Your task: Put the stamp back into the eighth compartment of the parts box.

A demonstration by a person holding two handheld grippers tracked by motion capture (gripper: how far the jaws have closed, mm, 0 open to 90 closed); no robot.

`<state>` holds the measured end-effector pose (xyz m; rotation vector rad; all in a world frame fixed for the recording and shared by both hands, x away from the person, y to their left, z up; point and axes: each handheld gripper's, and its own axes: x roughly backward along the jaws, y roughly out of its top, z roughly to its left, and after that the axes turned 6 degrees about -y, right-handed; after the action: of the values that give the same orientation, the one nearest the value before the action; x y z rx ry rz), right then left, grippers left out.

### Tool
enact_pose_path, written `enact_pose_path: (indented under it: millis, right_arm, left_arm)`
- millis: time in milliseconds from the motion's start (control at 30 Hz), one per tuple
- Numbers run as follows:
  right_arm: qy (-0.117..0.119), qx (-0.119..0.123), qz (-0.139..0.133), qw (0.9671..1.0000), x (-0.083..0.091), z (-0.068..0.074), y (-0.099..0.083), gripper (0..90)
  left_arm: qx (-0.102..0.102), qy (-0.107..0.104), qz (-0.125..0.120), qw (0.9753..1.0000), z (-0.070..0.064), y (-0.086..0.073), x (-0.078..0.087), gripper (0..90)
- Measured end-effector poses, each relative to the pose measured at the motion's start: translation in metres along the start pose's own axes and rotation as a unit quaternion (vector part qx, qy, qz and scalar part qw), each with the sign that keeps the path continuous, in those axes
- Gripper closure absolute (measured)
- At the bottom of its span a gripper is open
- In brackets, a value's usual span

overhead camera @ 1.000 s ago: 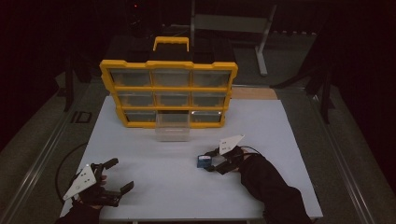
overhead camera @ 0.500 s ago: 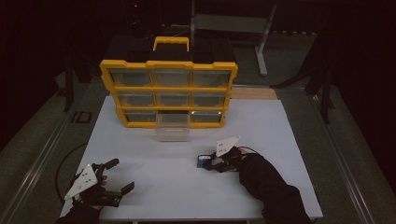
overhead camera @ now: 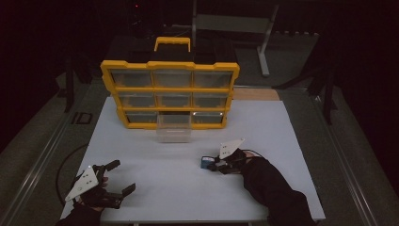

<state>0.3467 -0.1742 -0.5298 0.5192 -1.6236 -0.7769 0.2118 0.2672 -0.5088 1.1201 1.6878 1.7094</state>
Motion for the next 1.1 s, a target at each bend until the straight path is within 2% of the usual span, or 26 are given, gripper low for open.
enact_pose_path:
  millis: [100, 133, 167, 233, 500, 733, 1000, 1100]
  right_arm:
    - [-0.004, -0.013, -0.001, 0.9999, 0.003, 0.001, -0.001, 69.2]
    - [-0.01, -0.029, -0.003, 0.9995, 0.008, 0.001, -0.001, 69.2]
    - [-0.014, -0.034, -0.002, 0.9993, 0.009, 0.001, -0.001, 69.2]
    - [-0.016, -0.042, -0.007, 0.999, 0.012, 0.002, -0.002, 69.2]
    - [-0.027, -0.075, -0.001, 0.9968, 0.019, 0.008, 0.003, 69.2]
    - [-0.047, -0.088, -0.003, 0.995, 0.024, 0.013, 0.004, 69.3]
    - [-0.05, -0.09, -0.006, 0.9947, 0.031, 0.018, 0.008, 69.3]
    - [-0.052, -0.1, -0.009, 0.9936, 0.035, 0.019, 0.01, 69.3]
  left_arm:
    - [-0.001, 0.0, 0.001, 1.0, 0.0, 0.0, 0.0, 0.1]
    - [-0.001, -0.001, 0.002, 1.0, -0.001, 0.0, -0.001, 0.1]
    - [-0.001, -0.001, 0.002, 1.0, -0.001, 0.0, -0.001, 0.1]
    - [-0.001, 0.0, 0.002, 1.0, 0.0, 0.0, -0.001, 0.1]
    - [-0.001, 0.003, 0.003, 1.0, 0.0, 0.0, -0.001, 0.1]
    - [0.003, 0.006, 0.007, 1.0, 0.0, -0.001, -0.002, 0.1]
    - [0.01, 0.008, 0.006, 0.9999, 0.001, -0.001, -0.001, 0.1]
    - [0.009, 0.008, 0.007, 0.9999, 0.001, -0.001, -0.001, 0.1]
